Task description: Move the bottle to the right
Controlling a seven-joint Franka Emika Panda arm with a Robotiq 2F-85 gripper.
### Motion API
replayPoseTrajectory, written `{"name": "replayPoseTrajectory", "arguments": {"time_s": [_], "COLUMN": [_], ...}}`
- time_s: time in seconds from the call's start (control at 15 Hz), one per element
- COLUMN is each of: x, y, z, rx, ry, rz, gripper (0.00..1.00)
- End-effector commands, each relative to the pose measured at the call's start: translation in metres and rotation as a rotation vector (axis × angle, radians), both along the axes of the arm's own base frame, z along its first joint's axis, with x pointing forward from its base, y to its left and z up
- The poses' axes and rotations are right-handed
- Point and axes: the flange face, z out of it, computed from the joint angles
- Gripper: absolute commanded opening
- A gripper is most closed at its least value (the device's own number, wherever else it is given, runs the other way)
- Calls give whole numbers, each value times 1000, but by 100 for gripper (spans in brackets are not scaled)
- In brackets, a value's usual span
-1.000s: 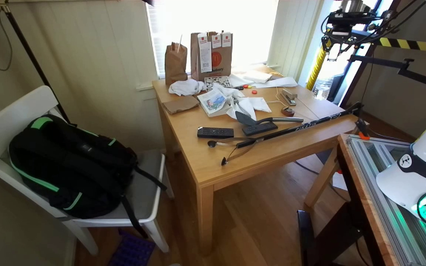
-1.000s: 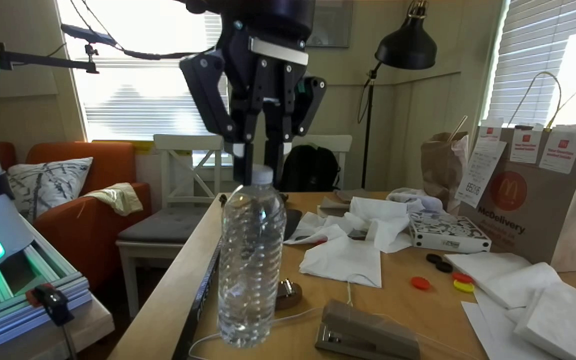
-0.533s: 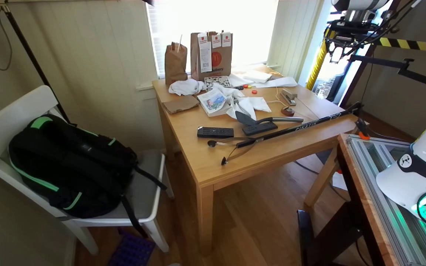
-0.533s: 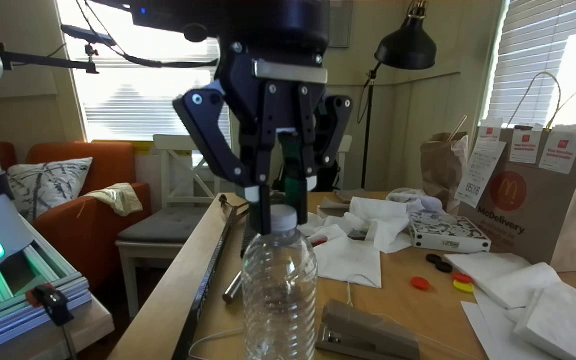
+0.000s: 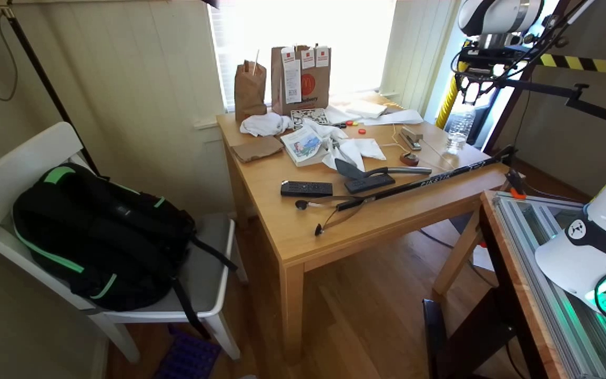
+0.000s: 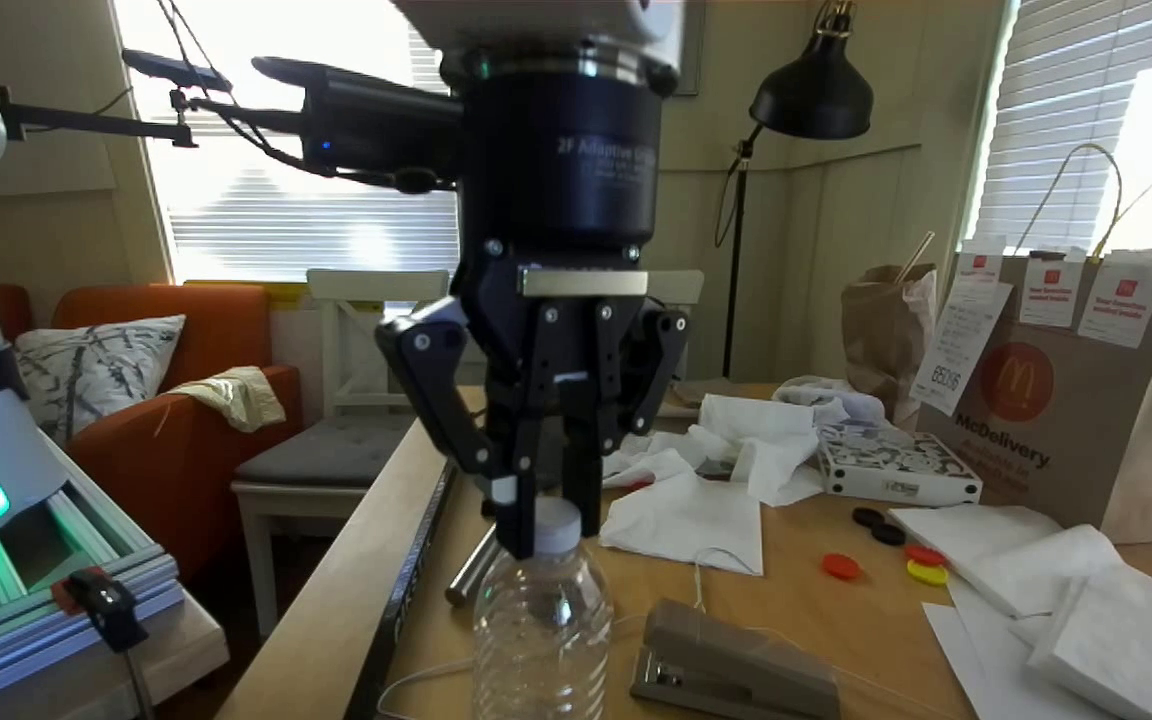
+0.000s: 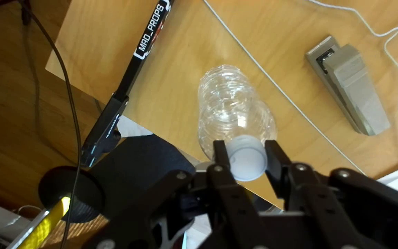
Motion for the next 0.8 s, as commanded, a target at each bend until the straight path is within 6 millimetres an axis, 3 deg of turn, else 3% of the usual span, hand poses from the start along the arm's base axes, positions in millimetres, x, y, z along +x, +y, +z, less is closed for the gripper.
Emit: {"name": "replayPoseTrajectory", "arguments": {"time_s": [0.0, 0.07, 0.13, 0.33, 0.53, 0.73], "x": [-3, -4, -4, -3, 1, 5], "y": [-4, -5, -5, 0, 10, 25], "z": [-14, -14, -8, 14, 49, 93], "rx": [-1, -2, -6, 32, 101, 160], "ry": [-6, -7, -13, -35, -56, -2], "rz": [-27, -32, -29, -3, 57, 174], "gripper": [8, 57, 58, 78, 98, 100]}}
